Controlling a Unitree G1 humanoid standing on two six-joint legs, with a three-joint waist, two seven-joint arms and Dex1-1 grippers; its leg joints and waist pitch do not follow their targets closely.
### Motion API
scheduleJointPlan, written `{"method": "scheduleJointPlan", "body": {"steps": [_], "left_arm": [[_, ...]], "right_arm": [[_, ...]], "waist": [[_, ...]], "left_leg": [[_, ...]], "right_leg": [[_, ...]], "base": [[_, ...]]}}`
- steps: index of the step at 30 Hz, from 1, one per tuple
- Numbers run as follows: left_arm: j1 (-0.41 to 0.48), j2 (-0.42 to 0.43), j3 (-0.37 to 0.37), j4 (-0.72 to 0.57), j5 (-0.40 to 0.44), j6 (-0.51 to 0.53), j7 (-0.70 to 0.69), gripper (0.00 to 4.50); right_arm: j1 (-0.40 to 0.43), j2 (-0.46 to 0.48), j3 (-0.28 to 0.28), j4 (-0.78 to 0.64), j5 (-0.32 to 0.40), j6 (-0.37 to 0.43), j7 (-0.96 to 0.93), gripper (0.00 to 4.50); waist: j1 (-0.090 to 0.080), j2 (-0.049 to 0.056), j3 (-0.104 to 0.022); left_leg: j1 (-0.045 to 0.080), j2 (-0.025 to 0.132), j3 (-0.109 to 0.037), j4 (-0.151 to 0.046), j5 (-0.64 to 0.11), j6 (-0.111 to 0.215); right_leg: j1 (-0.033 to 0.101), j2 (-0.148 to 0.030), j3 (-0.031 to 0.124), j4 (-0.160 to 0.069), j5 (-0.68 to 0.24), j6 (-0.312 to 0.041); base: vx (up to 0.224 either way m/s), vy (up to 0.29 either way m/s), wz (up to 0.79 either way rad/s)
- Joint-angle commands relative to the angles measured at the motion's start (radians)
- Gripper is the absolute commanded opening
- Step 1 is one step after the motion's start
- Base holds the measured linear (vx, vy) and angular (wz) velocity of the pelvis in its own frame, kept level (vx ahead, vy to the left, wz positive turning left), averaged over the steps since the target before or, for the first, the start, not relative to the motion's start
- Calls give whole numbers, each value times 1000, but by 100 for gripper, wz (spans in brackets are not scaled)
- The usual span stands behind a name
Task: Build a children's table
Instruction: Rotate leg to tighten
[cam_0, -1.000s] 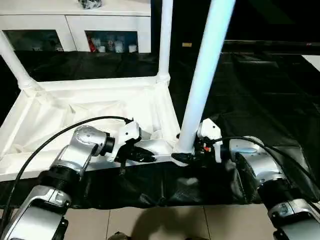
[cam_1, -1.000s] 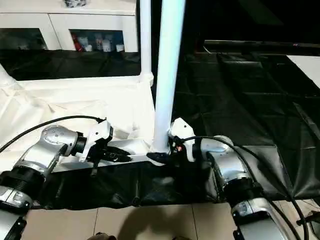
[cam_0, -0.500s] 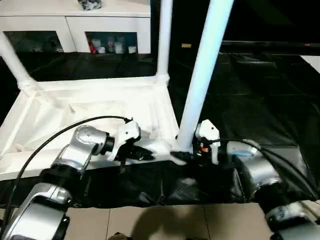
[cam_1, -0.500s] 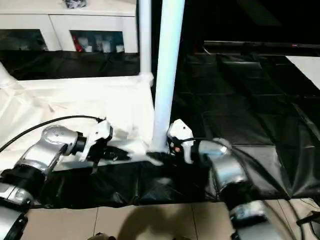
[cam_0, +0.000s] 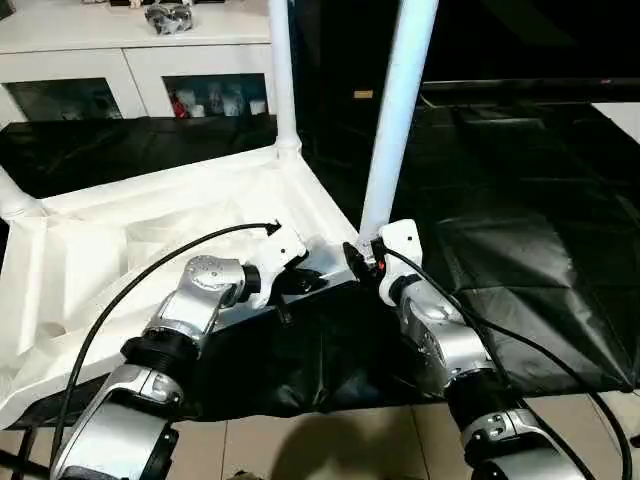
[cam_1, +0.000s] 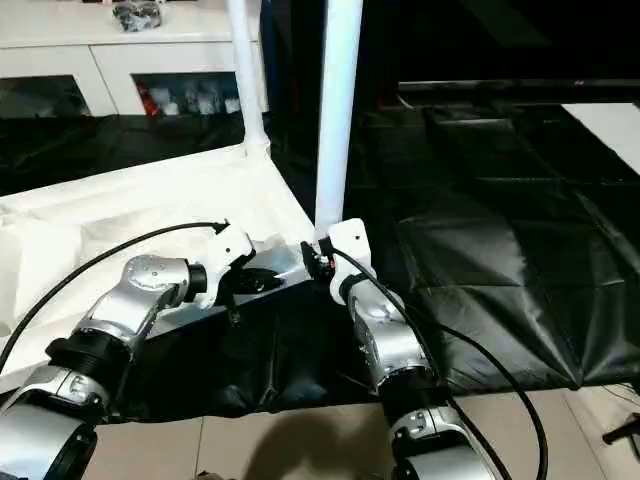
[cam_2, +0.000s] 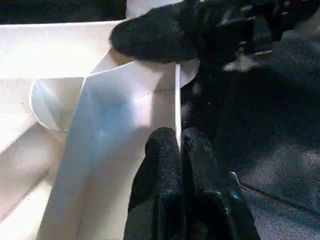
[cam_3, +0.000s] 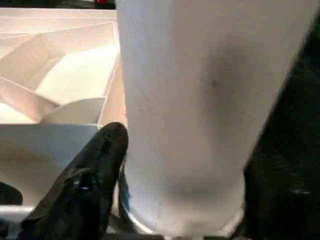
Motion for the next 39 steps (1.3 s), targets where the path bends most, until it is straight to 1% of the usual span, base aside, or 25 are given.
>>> {"method": "scheduleJointPlan", "body": {"steps": [1,3,6,7,8,10,12,13,15,17,18,19,20,23,25,26,27,28,29,31,34,36,37,38,39], "left_arm": [[-8,-56,-48,4,-22,-41,-37,0],[-3,-24,-46,-3,-25,-56,-79,0],[6,7,-38,-12,-41,-78,-142,0],[10,20,-35,-16,-50,-86,-174,0],[11,25,-34,-17,-54,-89,-187,0],[14,38,-22,-22,-76,-91,-231,0],[16,59,-16,-30,-94,-89,-287,0],[16,59,-16,-30,-94,-89,-287,0],[16,93,-23,-34,-102,-92,-362,0],[17,114,-30,-33,-105,-94,-406,0],[16,119,-32,-30,-106,-96,-416,0],[14,128,-33,-23,-108,-102,-433,0],[13,132,-34,-21,-109,-104,-444,0],[7,146,-43,-19,-107,-104,-481,0],[1,153,-51,-20,-105,-100,-501,0],[-6,159,-58,-15,-99,-108,-518,0],[-7,160,-58,-14,-98,-111,-522,0],[-10,162,-59,-10,-95,-117,-528,0],[-13,163,-59,-5,-96,-120,-532,0],[-17,165,-60,1,-93,-123,-533,0],[-25,168,-59,14,-87,-129,-530,0],[-30,170,-59,22,-84,-134,-528,0],[-35,168,-57,30,-84,-135,-523,0],[-39,166,-55,36,-84,-134,-516,0],[-42,164,-53,40,-83,-133,-509,0]], "right_arm": [[-3,31,35,-30,7,-8,54,361],[0,-9,35,-46,18,-19,94,381],[-3,-65,59,-58,14,-35,181,399],[-5,-90,68,-62,14,-40,222,399],[-5,-99,72,-63,14,-41,238,410],[-9,-130,70,-74,36,-44,321,410],[-17,-162,65,-86,71,-23,425,410],[-17,-162,65,-86,71,-23,425,410],[-17,-215,85,-115,115,3,585,410],[-13,-259,112,-136,131,16,688,410],[-12,-273,119,-141,134,20,717,410],[-11,-296,131,-148,139,30,768,410],[-11,-308,138,-150,140,33,797,410],[-11,-351,160,-158,144,43,892,410],[-16,-370,163,-156,149,57,937,395],[-25,-382,169,-144,150,65,974,384],[-26,-385,172,-143,151,65,981,375],[-29,-390,178,-140,152,66,994,373],[-30,-393,182,-140,156,73,1007,364],[-32,-397,188,-138,155,75,1022,343],[-33,-399,196,-135,147,71,1039,320],[-32,-396,198,-135,143,72,1043,303],[-29,-389,198,-136,143,78,1043,290],[-24,-383,199,-139,145,85,1040,281],[-20,-379,200,-141,145,86,1035,276]], "waist": [[-5,-5,-58],[-2,-8,-59],[1,-6,-61],[0,-14,-64],[2,-11,-65],[1,-14,-64],[4,-15,-64],[5,-14,-63],[11,-11,-63],[18,-9,-62],[21,-9,-62],[23,-16,-61],[26,-13,-61],[35,-14,-60],[40,-16,-60],[46,-45,-61],[49,-36,-57],[50,-32,-58],[48,-35,-56],[48,-40,-55],[48,-41,-56],[50,-40,-56],[50,-35,-56],[49,-37,-56],[49,-35,-56]], "left_leg": [[16,10,-10,-75,-334,0],[13,9,-9,-74,-315,10],[13,11,-8,-72,-286,18],[10,11,-6,-69,-265,28],[8,10,-7,-67,-245,32],[7,11,-4,-64,-222,51],[9,12,-2,-62,-217,68],[8,13,-2,-62,-217,70],[9,17,0,-61,-214,75],[12,19,0,-61,-223,77],[12,20,1,-61,-227,75],[12,21,1,-62,-232,72],[14,21,0,-63,-240,67],[15,22,0,-62,-245,58],[15,22,1,-62,-243,55],[9,21,0,-60,-217,66],[15,25,3,-62,-230,62],[17,26,1,-63,-236,55],[17,27,1,-65,-245,42],[16,25,1,-65,-252,38],[16,24,0,-64,-248,38],[15,23,1,-63,-238,38],[15,23,0,-63,-238,37],[15,22,1,-63,-239,36],[15,22,0,-63,-242,34]], "right_leg": [[32,-24,15,-81,-300,-181],[38,-25,14,-78,-278,-187],[40,-25,13,-74,-235,-201],[43,-24,14,-70,-198,-209],[46,-25,13,-65,-175,-215],[46,-24,12,-63,-135,-233],[47,-25,11,-61,-131,-247],[47,-25,11,-61,-135,-249],[47,-24,10,-58,-132,-257],[46,-23,9,-59,-136,-262],[44,-25,10,-58,-136,-264],[44,-25,9,-59,-145,-264],[43,-26,10,-59,-160,-263],[43,-28,11,-59,-171,-263],[42,-28,11,-59,-174,-261],[48,-31,11,-51,-183,-253],[35,-33,14,-60,-217,-247],[35,-34,13,-59,-224,-247],[36,-32,12,-59,-220,-248],[37,-31,12,-57,-213,-248],[38,-31,12,-57,-207,-249],[39,-32,12,-56,-193,-252],[39,-32,12,-55,-191,-253],[39,-31,12,-56,-189,-253],[39,-31,12,-56,-190,-255]], "base": [[0,0,0],[0,0,0],[0,0,0],[0,0,0],[0,0,0],[0,0,0],[0,0,0],[0,0,0],[0,0,0],[0,0,0],[0,0,0],[0,0,0],[0,0,0],[0,0,0],[0,0,0],[0,0,0],[0,0,0],[0,0,0],[0,0,0],[0,0,0],[0,0,0],[0,0,0],[0,0,0],[0,0,0],[0,0,0]]}}
